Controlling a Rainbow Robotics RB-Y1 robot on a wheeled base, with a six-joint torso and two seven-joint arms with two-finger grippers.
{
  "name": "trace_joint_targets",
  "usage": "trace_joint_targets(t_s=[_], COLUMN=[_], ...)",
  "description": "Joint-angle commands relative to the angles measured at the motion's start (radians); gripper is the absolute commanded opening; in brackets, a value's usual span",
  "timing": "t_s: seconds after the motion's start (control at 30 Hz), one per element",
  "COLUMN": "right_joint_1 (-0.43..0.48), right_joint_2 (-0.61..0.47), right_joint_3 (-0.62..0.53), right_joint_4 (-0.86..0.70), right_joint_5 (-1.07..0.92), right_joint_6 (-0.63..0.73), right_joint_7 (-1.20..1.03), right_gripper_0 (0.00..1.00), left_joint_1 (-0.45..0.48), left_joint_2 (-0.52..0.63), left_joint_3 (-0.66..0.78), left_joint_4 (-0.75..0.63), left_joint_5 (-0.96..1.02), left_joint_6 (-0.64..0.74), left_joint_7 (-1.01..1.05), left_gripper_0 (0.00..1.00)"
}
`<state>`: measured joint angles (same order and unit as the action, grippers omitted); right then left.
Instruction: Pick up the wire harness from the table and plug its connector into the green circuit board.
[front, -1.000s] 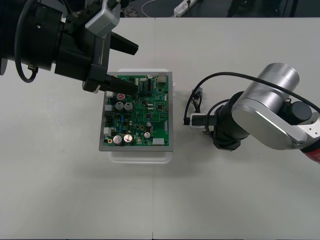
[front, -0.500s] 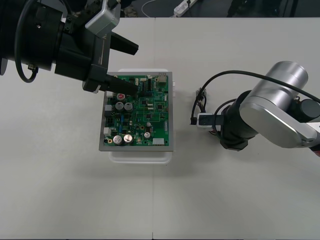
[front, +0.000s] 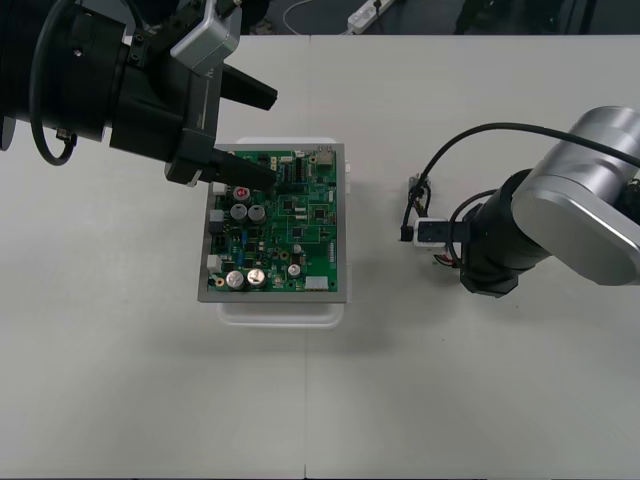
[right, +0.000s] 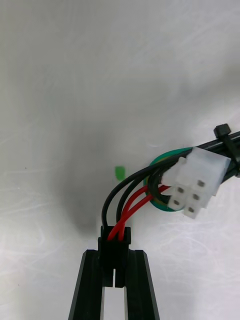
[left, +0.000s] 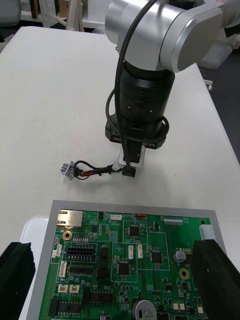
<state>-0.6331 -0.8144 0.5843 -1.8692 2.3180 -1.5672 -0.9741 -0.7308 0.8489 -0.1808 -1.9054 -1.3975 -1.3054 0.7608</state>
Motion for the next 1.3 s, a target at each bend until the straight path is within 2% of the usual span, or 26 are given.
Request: trace_joint_targets(t_s=[0.03,0.57,0.6,0.67,1.3], right_joint_1=[-0.033,-0.033,-0.033,-0.033,-0.033], right_joint_2=[-0.032,-0.039,-0.045,-0.051,-0.114], right_joint_3=[-0.073,-0.189,-0.193,-0.198,-0.245], right_joint_4=[-0.036,-0.099,-0.099,-0.099,-0.122], right_joint_5=[-0.072,-0.273,-0.284,-0.292,-0.367], right_joint_6=[-0.004,-0.004,-0.004,-0.004,-0.004], right_joint_7=[-0.009,-0.012,-0.008,-0.005,0.008], right_gripper_0=[0.00,0.00,0.00,0.00,0.00], left_joint_1=[-0.047,-0.047,0.002,0.016,-0.002], left_joint_2=[-0.014,-0.014,-0.024,-0.027,0.006], left_joint_3=[-0.008,-0.008,-0.040,-0.042,-0.039], left_joint_4=[-0.026,-0.026,-0.007,0.000,0.031], left_joint_5=[0.003,0.003,-0.006,-0.003,0.092], left_joint_6=[0.051,0.051,0.043,0.041,0.044], left_joint_7=[-0.044,-0.044,-0.044,-0.043,-0.058], left_gripper_0=[0.91,0.92,0.91,0.91,0.91])
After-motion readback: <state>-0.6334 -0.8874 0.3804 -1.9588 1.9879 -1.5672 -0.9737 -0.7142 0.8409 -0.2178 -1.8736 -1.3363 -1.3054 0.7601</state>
